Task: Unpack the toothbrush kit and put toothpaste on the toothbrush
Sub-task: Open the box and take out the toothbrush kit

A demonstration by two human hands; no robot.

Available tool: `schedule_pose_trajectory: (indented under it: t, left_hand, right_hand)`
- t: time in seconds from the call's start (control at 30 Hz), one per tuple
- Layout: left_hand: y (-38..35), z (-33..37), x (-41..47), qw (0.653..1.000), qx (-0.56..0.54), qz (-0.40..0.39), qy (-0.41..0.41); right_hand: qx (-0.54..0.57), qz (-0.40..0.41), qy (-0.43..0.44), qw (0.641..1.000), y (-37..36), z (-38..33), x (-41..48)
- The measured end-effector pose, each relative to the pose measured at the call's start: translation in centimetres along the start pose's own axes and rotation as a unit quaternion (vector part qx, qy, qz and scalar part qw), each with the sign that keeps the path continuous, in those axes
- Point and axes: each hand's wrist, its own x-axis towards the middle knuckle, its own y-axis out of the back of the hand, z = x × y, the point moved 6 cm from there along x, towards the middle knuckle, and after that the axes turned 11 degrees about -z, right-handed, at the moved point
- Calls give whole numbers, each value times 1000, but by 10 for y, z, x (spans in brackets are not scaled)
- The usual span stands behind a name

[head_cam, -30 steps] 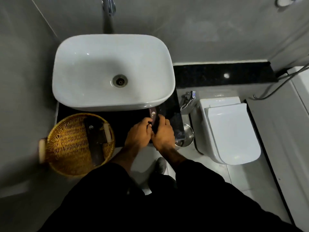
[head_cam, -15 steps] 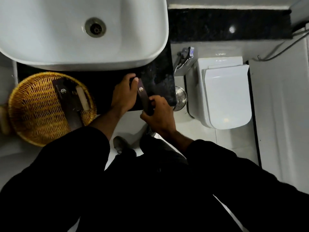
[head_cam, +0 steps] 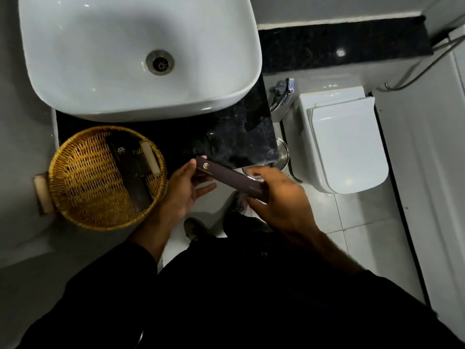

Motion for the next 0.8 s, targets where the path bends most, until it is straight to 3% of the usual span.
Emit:
schedule_pose_trajectory:
  t: [0.17,0.4,0.8]
  left_hand:
    - [-8,2,-4,993,-112,-39,5]
    - [-33,2,-14,986,-129,-105,8]
    - [-52,-8,-29,988,-119,-101,4]
  right_hand:
    - [78,66,37,994,30,-37,-14]
    - [123,162,100,974,57,-100,-32]
    - [135,224,111,959,61,-119,-49]
